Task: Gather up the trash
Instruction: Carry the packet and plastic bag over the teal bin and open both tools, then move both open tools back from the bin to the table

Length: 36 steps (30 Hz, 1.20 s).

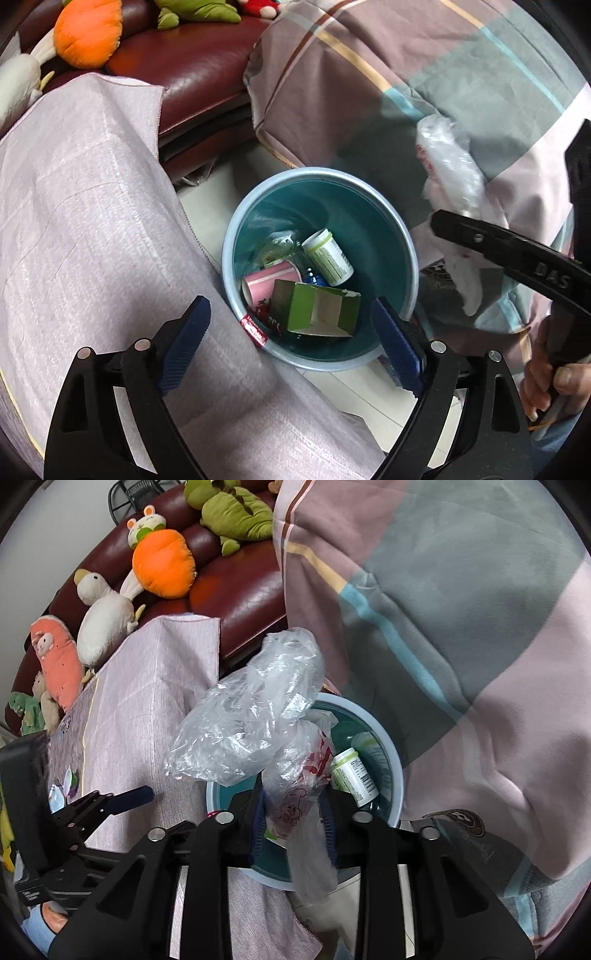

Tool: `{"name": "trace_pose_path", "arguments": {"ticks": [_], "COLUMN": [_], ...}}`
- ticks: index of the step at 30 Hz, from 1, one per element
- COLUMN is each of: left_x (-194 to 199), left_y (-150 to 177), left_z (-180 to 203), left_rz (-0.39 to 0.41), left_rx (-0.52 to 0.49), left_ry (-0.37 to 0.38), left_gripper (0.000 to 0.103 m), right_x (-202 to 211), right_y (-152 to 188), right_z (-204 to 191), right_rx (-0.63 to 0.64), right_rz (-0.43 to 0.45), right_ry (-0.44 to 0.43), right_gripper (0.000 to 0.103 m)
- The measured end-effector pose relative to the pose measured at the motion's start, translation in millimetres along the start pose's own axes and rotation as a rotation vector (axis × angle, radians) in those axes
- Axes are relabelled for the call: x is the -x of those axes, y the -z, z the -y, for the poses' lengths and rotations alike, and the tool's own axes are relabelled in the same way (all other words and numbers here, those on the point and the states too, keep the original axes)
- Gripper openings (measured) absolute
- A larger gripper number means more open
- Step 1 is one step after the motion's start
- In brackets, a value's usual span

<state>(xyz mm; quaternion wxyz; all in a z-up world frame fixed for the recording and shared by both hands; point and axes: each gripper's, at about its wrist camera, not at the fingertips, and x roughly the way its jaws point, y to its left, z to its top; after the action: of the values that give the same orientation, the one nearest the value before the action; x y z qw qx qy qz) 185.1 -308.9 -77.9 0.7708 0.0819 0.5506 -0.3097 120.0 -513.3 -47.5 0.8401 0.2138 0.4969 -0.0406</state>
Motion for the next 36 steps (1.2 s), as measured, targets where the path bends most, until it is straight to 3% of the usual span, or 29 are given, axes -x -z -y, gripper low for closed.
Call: {"name": "trace_pose_path", "arguments": {"ticks": [2, 4, 9, 22, 36], "left_x": [4.3, 6.9, 12.4, 45.5, 111.5], "left_y": [3.2, 6.1, 11.2, 31.8, 93.7], "left_z": [-2.9, -5.6, -13.8, -33.9, -89.5], "left_rz": [0.005, 0.005, 0.01, 0.059, 0.148], "left_rx": [0.006, 0.012, 0.025, 0.058, 0.149], "left_ry": [0.002, 0.006, 0.011, 0.029, 0.005], "left_gripper": [0.09, 0.09, 0.091, 0.091, 0.091], "right_x": [-3.6, -6.1, -3.9, 6.4, 36.3], "right_y": [-1.1, -1.5, -1.3, 5.9, 33.2], "right_z": [-3.3, -6.2, -11.8, -35.6, -118.7], "right_rx": [0.008, 0.006, 0.008, 0.018, 0.14], "right_rz": [-0.01, -0.018, -0.01, -0.018, 0.003], "right_ry": [0.002, 0.002, 0.007, 0.031, 0.013], "right_gripper": [0.034, 0.047, 0.066, 0.073, 0.073]}}
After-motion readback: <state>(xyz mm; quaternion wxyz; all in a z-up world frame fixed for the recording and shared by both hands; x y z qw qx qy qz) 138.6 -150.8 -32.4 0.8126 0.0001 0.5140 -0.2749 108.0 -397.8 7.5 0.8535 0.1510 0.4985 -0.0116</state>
